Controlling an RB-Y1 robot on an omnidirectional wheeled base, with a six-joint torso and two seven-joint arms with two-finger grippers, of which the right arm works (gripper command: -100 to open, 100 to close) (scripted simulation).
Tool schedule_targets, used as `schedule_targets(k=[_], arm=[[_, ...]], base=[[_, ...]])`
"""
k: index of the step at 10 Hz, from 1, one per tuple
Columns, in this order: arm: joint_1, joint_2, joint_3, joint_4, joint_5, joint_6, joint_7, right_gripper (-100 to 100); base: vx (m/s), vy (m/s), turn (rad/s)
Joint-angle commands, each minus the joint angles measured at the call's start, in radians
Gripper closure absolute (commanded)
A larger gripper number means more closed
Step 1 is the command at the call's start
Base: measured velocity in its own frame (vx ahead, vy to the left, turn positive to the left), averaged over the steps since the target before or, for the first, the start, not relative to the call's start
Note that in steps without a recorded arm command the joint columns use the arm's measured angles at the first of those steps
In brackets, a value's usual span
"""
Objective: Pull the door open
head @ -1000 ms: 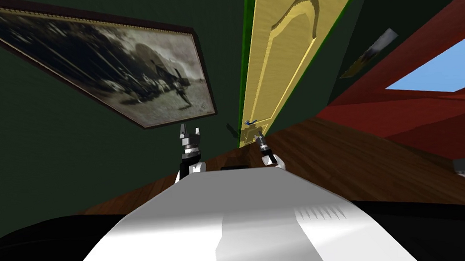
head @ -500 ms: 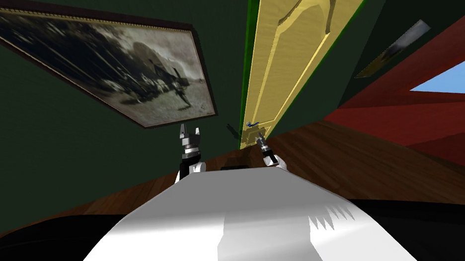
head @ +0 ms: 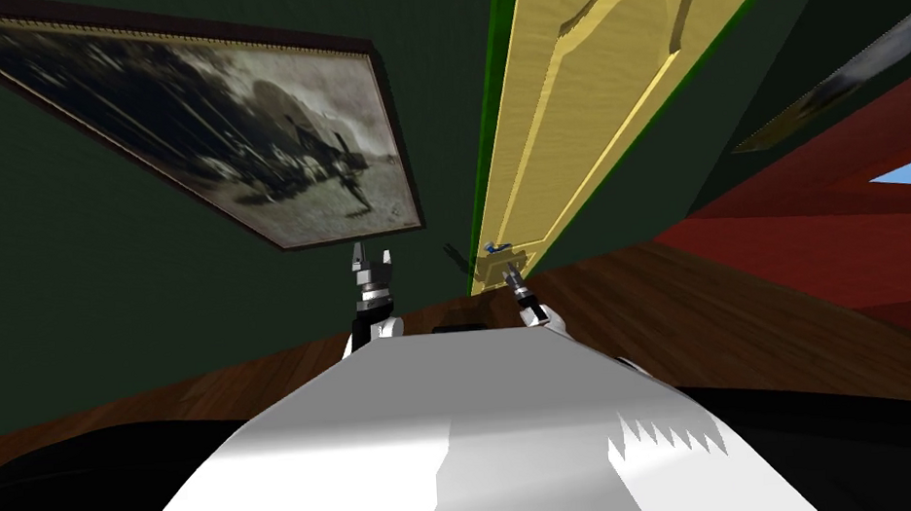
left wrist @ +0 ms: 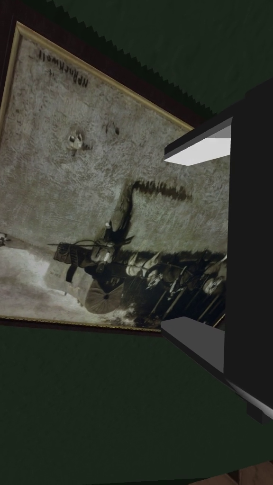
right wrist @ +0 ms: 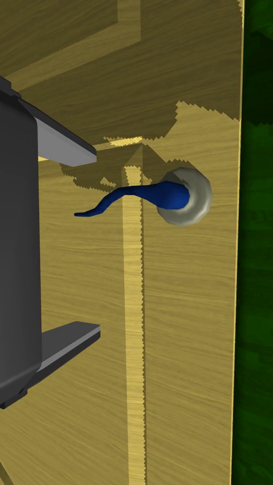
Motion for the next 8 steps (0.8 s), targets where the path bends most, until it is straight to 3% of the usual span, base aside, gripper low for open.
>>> schedule_targets(k=[1, 7, 8], arm=[[-0.014, -0.014, 0.007, 0.045, 0.001, -0.002, -0.006, -100], [-0.048, -0.044, 0.022, 0.152, 0.003, -0.014, -0.018, -100], [-0.044, -0.042, 0.020, 0.142, 0.003, -0.015, -0.018, -100]], base=[[0.099, -0.092, 0.112], [0.065, -0.056, 0.073], [0.030, -0.038, 0.027]])
